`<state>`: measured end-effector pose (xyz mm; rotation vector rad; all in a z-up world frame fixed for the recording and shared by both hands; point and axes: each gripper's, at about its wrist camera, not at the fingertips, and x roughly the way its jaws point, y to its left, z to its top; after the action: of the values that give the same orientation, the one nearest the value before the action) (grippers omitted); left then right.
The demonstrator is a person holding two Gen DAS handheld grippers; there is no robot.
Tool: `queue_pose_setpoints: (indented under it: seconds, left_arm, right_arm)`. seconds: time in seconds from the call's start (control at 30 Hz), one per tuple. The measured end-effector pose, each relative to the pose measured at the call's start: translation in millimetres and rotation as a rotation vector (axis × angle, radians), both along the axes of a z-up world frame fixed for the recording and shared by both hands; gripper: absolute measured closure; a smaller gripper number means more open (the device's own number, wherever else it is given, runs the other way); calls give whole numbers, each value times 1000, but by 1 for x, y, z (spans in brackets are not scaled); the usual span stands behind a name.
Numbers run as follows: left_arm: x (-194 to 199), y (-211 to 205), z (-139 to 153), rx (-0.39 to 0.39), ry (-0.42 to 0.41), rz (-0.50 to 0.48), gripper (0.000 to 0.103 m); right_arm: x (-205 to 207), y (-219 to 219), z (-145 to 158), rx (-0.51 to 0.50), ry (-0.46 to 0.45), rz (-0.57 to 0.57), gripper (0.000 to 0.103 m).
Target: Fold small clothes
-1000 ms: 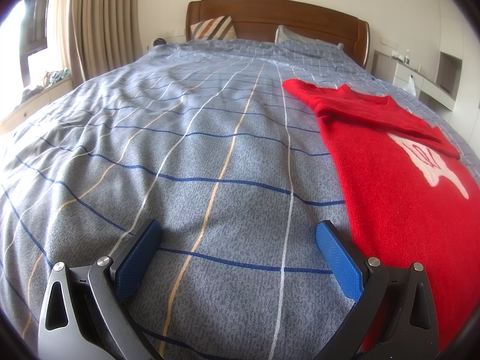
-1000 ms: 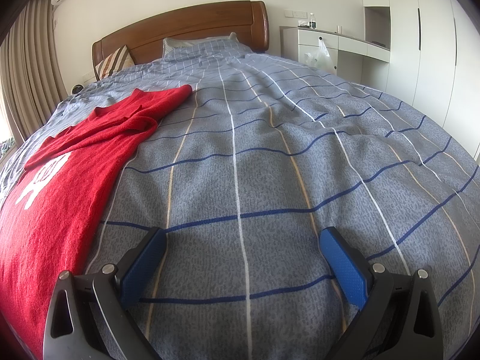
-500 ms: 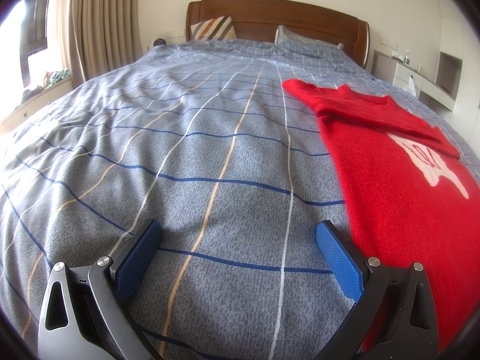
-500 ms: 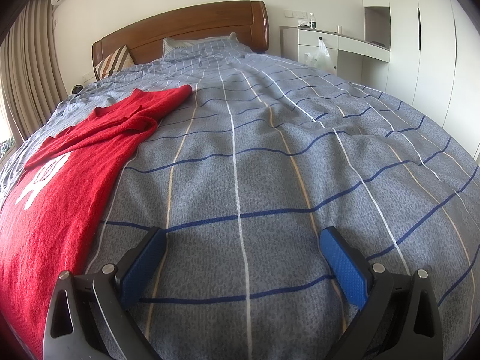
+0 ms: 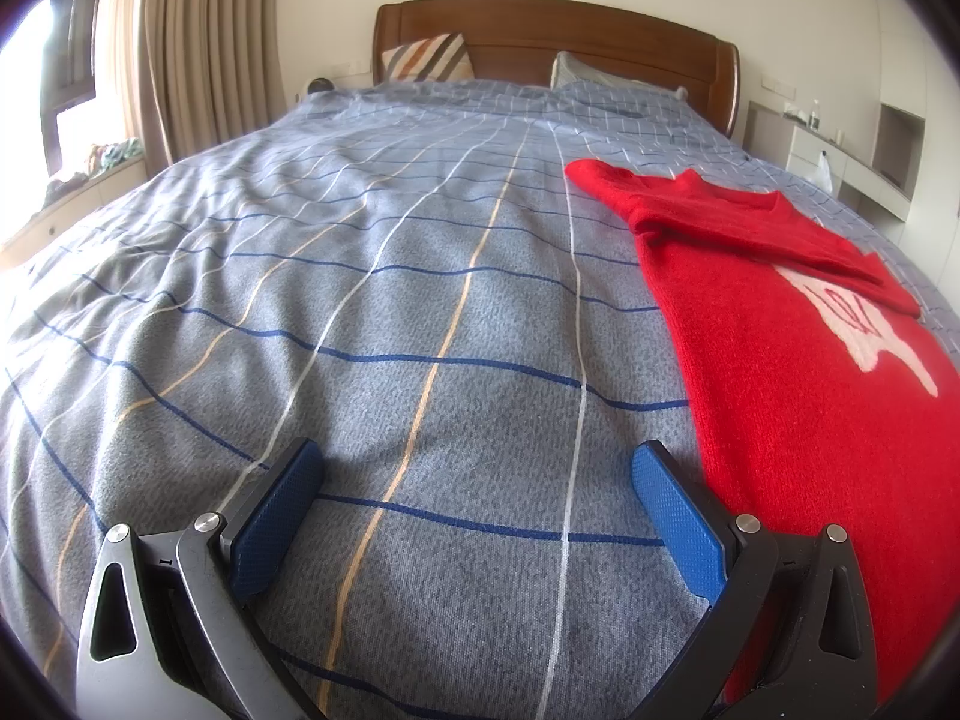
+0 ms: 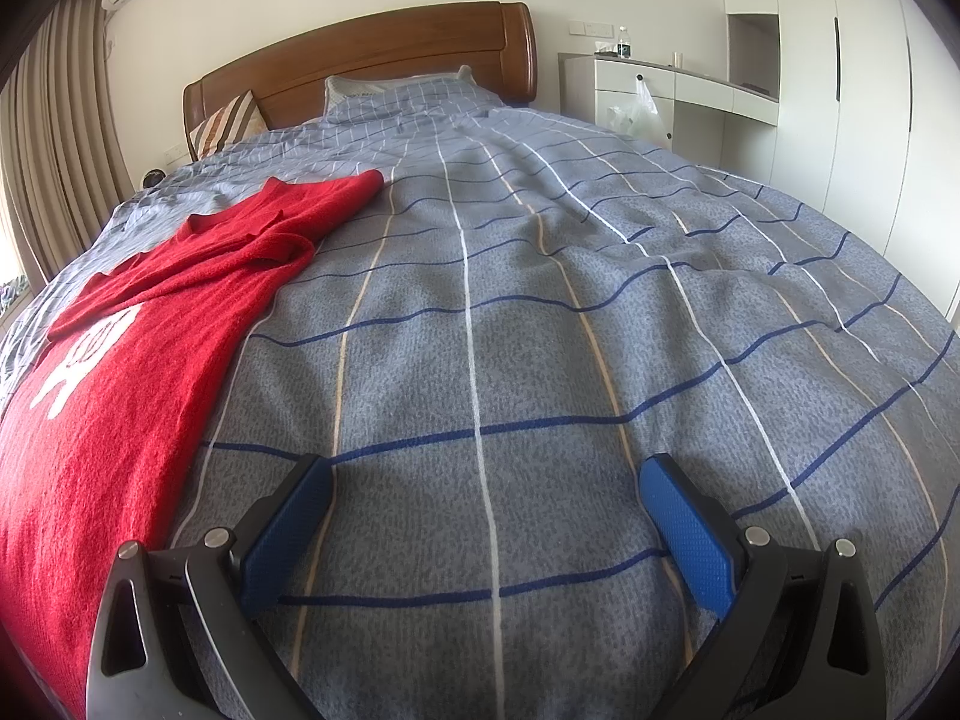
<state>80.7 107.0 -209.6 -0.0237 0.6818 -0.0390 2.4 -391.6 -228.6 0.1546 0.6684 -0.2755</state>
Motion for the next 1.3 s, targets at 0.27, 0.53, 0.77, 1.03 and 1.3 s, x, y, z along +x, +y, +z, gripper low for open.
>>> queue_pose_setpoints:
  seconds: [0.27, 0.53, 0.77, 1.03, 1.3]
  left_arm:
    - [0, 0, 0, 0, 0, 0, 0]
    - [0, 0, -1, 1, -1, 0, 0]
    - [0, 0, -1, 1, -1, 0, 0]
    - [-9, 8, 20, -21, 100, -40, 1]
    - [-66, -2, 30, -248, 248, -207, 3]
  right_arm:
    - [0, 0, 0, 0, 0, 0, 2]
    - [0, 0, 0, 0, 0, 0, 2]
    - [0, 0, 0, 0, 0, 0, 2]
    - [2, -4, 9, 41, 51, 24, 3]
    - [-59, 36, 62, 255, 122, 278, 3]
